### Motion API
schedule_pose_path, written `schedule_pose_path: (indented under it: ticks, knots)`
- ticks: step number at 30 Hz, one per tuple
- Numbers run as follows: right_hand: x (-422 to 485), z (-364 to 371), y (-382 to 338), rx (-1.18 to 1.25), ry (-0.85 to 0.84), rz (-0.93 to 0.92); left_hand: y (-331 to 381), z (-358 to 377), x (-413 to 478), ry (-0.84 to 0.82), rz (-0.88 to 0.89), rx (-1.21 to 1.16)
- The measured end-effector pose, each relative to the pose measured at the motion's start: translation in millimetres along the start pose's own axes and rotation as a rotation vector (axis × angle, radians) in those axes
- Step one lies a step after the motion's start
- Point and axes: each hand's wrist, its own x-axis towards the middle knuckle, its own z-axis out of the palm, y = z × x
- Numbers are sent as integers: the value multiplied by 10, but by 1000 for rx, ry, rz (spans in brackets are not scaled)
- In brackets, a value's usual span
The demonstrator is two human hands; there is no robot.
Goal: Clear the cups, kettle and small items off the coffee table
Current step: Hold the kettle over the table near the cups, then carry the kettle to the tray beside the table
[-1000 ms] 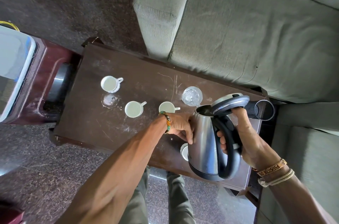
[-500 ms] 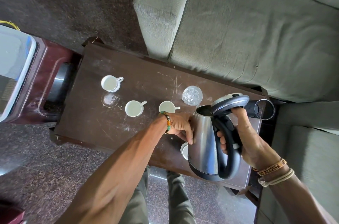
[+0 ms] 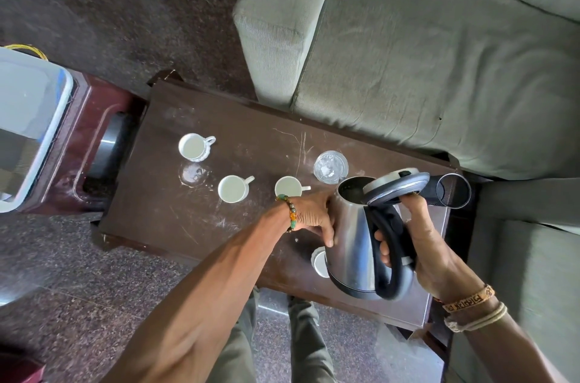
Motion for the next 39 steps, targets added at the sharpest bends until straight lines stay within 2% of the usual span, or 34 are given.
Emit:
schedule_pose_path:
  ticks: [17, 29, 39]
  knots:
    - [-198, -98, 141, -23, 32, -126, 147, 166, -37, 101, 94, 131]
    - [-569, -106, 106, -168, 23, -249, 365, 386, -430, 311, 190, 286]
    - [-1201, 148, -158, -436, 170, -520, 536, 640, -1464, 562, 335, 232]
